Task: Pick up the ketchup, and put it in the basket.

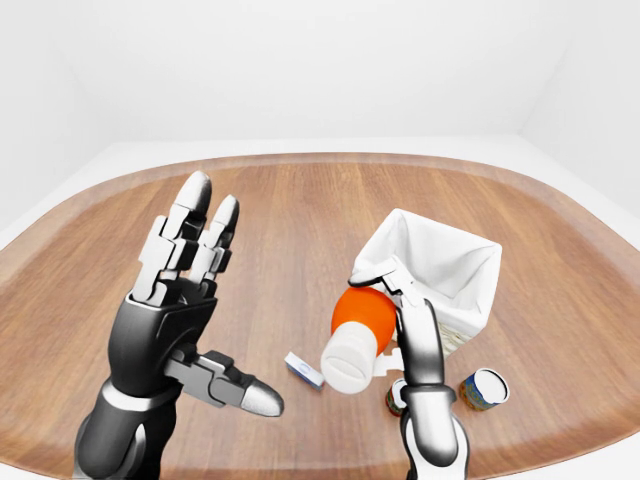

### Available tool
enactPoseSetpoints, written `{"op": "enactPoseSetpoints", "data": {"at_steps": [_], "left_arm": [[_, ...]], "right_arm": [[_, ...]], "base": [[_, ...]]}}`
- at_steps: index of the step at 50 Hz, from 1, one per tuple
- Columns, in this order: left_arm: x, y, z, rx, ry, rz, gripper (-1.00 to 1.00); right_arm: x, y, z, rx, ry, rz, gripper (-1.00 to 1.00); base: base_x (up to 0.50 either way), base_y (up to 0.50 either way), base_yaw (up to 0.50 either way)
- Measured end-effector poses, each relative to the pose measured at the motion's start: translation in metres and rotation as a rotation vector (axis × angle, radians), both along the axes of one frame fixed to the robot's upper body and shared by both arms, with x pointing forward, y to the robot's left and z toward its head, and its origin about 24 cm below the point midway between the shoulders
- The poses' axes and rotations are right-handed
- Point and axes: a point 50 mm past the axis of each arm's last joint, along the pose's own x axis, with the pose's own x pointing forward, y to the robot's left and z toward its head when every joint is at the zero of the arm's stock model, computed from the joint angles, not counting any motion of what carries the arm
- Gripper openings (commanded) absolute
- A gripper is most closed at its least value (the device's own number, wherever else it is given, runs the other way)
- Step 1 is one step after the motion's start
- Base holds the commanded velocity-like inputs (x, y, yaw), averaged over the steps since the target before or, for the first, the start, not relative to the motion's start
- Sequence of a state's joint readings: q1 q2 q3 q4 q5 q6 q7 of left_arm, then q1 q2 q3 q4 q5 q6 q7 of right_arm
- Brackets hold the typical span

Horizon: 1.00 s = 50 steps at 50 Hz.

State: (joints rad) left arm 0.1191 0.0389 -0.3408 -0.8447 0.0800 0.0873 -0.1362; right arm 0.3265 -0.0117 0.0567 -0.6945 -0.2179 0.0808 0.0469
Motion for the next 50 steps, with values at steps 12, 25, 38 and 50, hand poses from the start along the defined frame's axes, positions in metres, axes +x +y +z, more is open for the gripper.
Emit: {"op": "enactPoseSetpoints", "data": {"at_steps": [12, 25, 38, 50], "left_arm": [[0.023, 0.05, -0.029, 0.032, 0.137, 0.172, 1.0], [0.04, 0.086, -0.071, 0.034, 0.255, 0.288, 1.0], [0.045, 0.099, -0.086, 0.023, 0.311, 0.328, 1.0], [0.045, 0.102, -0.09, 0.019, 0.329, 0.336, 1.0]], "right_arm": [[-0.002, -0.001, 0.002, -0.003, -0.006, -0.005, -1.0], [-0.003, 0.001, 0.003, -0.013, -0.011, -0.007, -1.0], [-0.003, 0.001, 0.005, -0.018, -0.015, -0.008, -1.0], [-0.003, 0.003, 0.005, -0.015, -0.018, -0.003, -1.0]], "base": [[0.0, 0.0, 0.0], [0.0, 0.0, 0.0], [0.0, 0.0, 0.0], [0.0, 0.0, 0.0]]}}
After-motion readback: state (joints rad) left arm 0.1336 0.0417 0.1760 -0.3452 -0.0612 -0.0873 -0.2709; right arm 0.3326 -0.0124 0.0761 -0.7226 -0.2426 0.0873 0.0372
